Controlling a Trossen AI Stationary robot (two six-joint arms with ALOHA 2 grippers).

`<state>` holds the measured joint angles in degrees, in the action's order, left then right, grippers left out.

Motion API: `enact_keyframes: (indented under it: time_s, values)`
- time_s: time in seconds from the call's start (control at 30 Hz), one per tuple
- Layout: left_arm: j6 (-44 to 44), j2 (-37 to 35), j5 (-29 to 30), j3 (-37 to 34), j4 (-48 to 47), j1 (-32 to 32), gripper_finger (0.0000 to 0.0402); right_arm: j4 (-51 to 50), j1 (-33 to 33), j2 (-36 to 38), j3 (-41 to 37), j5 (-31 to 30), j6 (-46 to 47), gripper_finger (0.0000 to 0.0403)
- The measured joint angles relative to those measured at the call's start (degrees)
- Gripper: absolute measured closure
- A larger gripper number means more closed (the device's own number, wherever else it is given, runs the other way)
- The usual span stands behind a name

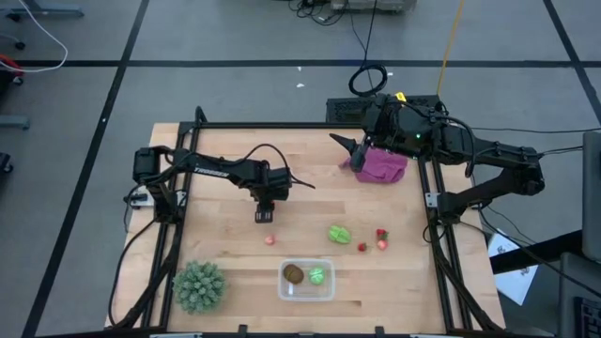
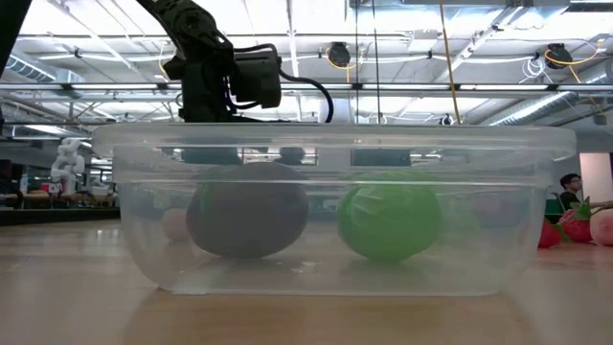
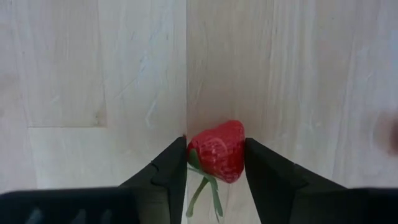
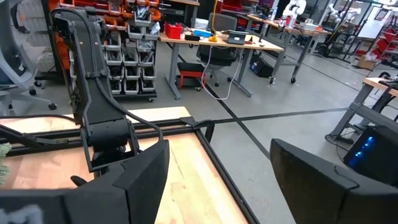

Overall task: Pick and placing Produce into tupperware
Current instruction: Put the top red strawberry into the transparent bin

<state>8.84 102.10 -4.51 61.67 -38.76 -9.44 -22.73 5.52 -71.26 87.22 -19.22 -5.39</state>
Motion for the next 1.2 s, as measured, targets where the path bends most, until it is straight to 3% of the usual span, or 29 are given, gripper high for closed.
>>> enact_keyframes:
  time_s: [0.4,0.73,0.93,1.2]
  values:
    - [-0.1,0.0,1.5,1.4,-2.7,2.1,0.0263,1.5,0.0,0.0,0.0,0.0,-0.3,0.0135]
    - [-1.3,0.0,3.2,10.1,-11.1,3.9,0.0261,1.5,0.1,0.0,0.0,-0.3,-2.8,0.0135]
    - [-4.9,0.0,3.2,16.6,-16.5,9.3,0.0261,1.5,2.6,0.0,0.0,-0.5,-3.5,0.0135]
    - [-11.8,0.0,3.1,23.9,-18.4,21.8,0.0261,1.5,6.9,0.0,0.0,-0.6,-4.3,0.0135]
